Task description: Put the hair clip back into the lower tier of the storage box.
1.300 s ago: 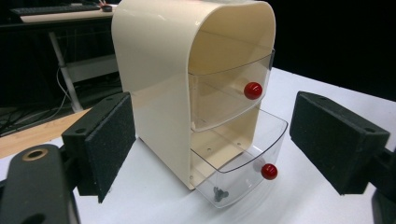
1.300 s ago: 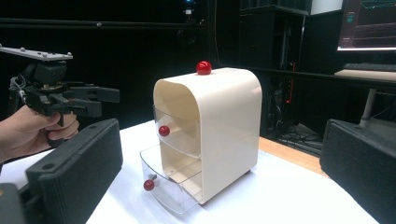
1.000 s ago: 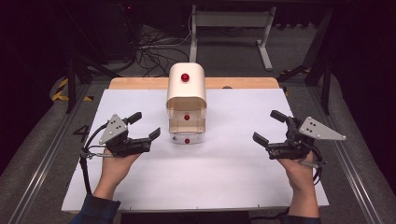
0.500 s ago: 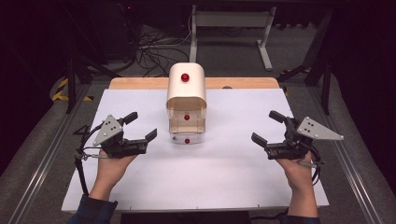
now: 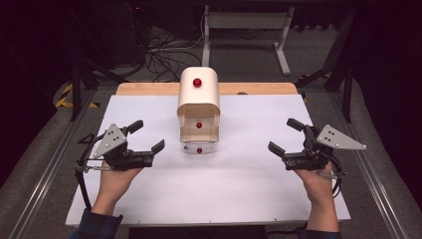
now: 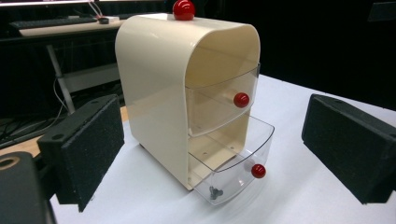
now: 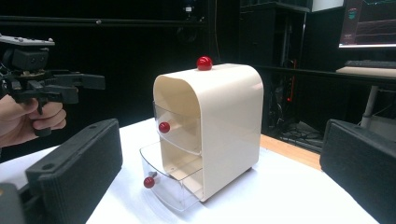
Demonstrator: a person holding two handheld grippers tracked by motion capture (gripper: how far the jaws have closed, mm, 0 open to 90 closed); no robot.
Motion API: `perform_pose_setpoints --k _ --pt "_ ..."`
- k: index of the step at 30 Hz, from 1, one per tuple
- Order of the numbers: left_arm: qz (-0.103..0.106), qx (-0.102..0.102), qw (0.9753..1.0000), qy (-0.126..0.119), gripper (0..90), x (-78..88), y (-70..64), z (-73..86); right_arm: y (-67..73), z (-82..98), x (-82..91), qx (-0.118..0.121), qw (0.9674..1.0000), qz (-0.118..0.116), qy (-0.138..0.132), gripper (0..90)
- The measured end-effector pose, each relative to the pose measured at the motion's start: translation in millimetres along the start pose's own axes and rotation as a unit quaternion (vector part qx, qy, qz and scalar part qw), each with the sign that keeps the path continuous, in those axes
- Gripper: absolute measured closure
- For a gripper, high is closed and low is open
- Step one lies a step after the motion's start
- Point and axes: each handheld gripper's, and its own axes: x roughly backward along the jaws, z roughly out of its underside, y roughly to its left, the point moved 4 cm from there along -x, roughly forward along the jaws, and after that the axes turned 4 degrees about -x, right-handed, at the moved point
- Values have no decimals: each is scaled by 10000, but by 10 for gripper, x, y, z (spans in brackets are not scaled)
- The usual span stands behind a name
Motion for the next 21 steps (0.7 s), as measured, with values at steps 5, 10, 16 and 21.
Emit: perform_pose_setpoints --k 5,10,16,21 --pt "53 -21 10000 -36 54 46 -1 -17 2 9 -8 7 10000 -4 16 0" --pt "75 -24 9999 -69 49 95 -1 -26 2 22 -19 -8 10000 -12 31 0" --pt "136 -41 9998 -104 43 153 -14 -40 4 38 -42 7 10000 -22 42 0" --pt "144 -35 9998 -151 41 196 -10 -54 -3 42 -36 9 10000 1 0 0"
